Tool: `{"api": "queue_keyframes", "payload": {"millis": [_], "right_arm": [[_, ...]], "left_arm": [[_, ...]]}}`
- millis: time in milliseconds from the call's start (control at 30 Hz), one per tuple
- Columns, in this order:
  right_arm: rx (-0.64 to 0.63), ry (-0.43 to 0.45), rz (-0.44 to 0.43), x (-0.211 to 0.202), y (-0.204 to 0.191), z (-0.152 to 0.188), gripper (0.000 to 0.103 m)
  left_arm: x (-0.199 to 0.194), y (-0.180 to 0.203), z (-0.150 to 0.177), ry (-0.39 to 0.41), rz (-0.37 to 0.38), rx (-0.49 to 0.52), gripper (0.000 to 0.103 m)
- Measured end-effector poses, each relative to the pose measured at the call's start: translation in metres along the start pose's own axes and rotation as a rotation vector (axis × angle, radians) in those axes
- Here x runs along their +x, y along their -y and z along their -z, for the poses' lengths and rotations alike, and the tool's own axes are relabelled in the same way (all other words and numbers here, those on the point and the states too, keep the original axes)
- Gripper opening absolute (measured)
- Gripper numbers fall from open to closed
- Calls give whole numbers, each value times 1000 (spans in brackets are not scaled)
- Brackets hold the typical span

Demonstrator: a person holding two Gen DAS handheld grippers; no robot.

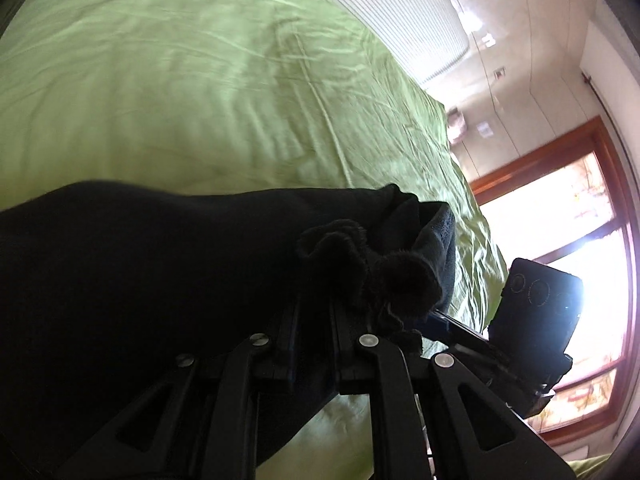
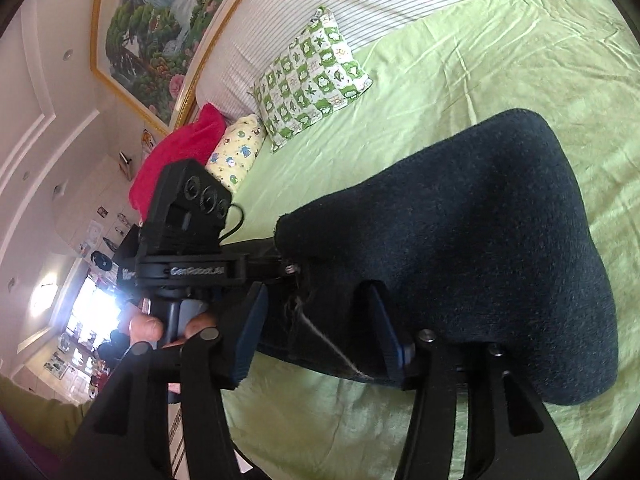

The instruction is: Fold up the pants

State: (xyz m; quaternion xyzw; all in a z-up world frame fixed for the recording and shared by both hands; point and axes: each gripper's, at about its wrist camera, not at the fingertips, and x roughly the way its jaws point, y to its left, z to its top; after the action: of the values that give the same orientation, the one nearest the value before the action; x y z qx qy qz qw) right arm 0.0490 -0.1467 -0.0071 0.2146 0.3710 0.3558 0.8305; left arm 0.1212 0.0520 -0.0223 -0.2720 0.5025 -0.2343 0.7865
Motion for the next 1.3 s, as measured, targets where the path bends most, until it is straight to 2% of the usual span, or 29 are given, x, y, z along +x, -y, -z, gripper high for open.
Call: {"api": "queue_keyframes", "payload": {"millis": [233, 600, 800, 1033, 1133, 1200, 1233, 1300], "right_arm": [[-9, 17, -6, -4, -10, -3, 57], [-57, 24, -22, -1, -34, -10, 57], [-71, 20, -30, 2, -41, -9, 62], [-90, 21, -41, 4, -50, -6, 64], [-95, 15, -49, 7, -53, -4, 65], [-100, 12, -53, 9, -55, -5, 66], [-103, 10, -54, 10, -56, -5, 68], [-116, -1, -55, 15, -59, -6, 71]], "left_arm": [[-36, -14, 19, 116, -48, -72, 10], [-66, -19, 43, 188, -72, -116, 12], [-85, -27, 57, 263, -86, -184, 13], [-114, -39, 80, 354, -135, -256, 13], [-130, -41, 91, 396, -150, -282, 22], [-144, -43, 104, 460, -162, -325, 37], [-148, -43, 109, 479, -163, -340, 42], [-156, -45, 118, 516, -175, -373, 45]]}}
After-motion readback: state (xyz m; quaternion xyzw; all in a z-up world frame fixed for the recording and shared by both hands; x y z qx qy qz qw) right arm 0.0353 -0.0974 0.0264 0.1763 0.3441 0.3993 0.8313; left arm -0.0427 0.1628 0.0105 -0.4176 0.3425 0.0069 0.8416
